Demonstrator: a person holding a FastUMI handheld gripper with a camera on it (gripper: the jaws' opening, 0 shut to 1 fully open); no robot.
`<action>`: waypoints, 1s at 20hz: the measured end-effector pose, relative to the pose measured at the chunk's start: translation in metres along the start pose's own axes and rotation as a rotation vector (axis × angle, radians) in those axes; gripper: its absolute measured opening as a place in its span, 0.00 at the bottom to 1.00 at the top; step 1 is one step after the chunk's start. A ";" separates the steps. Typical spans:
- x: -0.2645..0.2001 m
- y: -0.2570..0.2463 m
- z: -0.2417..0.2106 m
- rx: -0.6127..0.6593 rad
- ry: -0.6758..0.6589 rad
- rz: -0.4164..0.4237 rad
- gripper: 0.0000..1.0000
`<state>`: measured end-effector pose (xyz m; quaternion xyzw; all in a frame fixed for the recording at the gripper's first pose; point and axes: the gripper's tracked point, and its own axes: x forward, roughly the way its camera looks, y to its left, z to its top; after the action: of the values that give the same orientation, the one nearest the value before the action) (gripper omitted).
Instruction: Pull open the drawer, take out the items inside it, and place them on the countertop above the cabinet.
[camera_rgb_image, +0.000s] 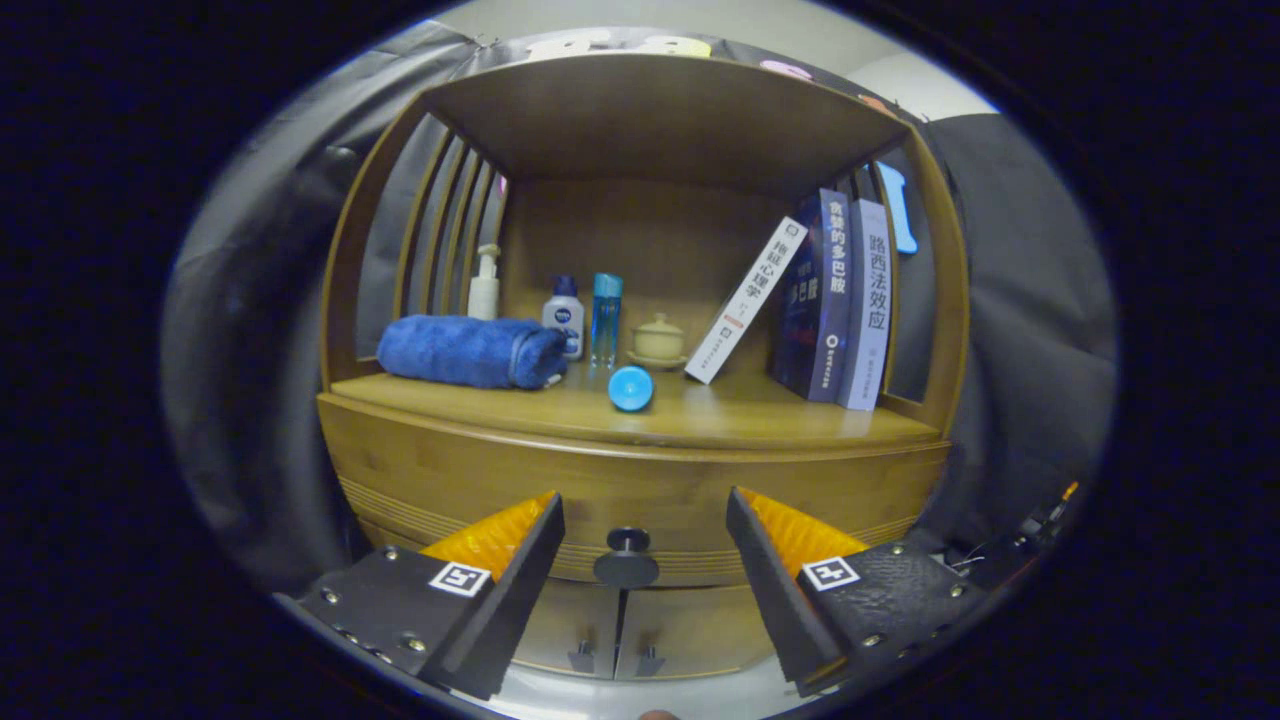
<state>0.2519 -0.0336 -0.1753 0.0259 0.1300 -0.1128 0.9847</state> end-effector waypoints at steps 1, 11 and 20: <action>-0.011 -0.001 0.009 0.001 -0.012 0.010 0.98; -0.133 -0.025 0.107 -0.069 -0.172 0.089 0.97; -0.200 -0.065 0.136 0.050 -0.205 0.074 0.97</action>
<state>0.0829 -0.0649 0.0073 0.0434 0.0245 -0.0818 0.9954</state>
